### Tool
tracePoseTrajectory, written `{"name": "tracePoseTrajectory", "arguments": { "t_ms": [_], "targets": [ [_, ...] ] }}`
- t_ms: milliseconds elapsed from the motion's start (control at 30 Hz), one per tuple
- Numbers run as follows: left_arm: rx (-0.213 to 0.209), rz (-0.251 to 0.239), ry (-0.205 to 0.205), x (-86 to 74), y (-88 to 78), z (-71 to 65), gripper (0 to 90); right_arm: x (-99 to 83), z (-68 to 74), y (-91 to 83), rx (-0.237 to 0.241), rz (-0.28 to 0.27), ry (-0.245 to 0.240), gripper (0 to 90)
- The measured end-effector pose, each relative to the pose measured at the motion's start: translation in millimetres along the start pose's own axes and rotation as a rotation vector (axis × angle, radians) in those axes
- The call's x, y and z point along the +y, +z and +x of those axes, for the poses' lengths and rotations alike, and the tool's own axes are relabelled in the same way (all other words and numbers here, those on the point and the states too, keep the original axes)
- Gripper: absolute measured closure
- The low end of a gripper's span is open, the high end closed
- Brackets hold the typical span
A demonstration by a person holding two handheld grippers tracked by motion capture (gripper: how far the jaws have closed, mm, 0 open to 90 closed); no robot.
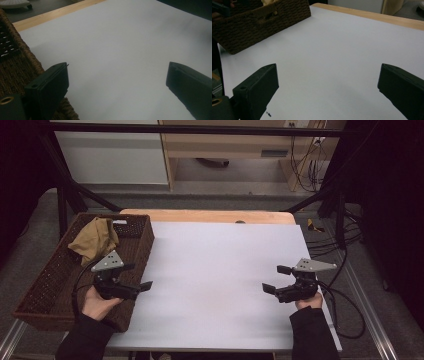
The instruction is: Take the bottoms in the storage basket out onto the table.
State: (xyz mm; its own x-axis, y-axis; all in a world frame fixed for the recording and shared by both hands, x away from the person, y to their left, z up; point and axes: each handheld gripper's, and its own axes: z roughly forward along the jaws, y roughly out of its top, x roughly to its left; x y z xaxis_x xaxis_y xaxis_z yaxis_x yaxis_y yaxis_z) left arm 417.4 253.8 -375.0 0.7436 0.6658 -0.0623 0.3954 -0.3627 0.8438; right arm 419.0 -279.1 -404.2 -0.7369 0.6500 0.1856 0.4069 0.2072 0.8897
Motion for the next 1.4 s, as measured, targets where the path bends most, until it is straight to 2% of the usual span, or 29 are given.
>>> {"name": "tracePoseTrajectory", "arguments": {
  "t_ms": [433,700,1400],
  "targets": [
    [0.001,0.004,-0.006,1.6,-3.0,0.8,4.2,-0.3,0.1,0.8,0.005,-0.001,0.004,3.9],
    [0.015,0.008,-0.001,2.8,-6.0,0.8,4.2,-0.3,0.3,1.6,0.006,0.003,0.003,3.9],
    [0.047,0.0,-0.024,1.3,-21.3,11.8,4.2,-0.9,0.5,3.6,0.003,0.015,-0.002,3.9]
  ]
}}
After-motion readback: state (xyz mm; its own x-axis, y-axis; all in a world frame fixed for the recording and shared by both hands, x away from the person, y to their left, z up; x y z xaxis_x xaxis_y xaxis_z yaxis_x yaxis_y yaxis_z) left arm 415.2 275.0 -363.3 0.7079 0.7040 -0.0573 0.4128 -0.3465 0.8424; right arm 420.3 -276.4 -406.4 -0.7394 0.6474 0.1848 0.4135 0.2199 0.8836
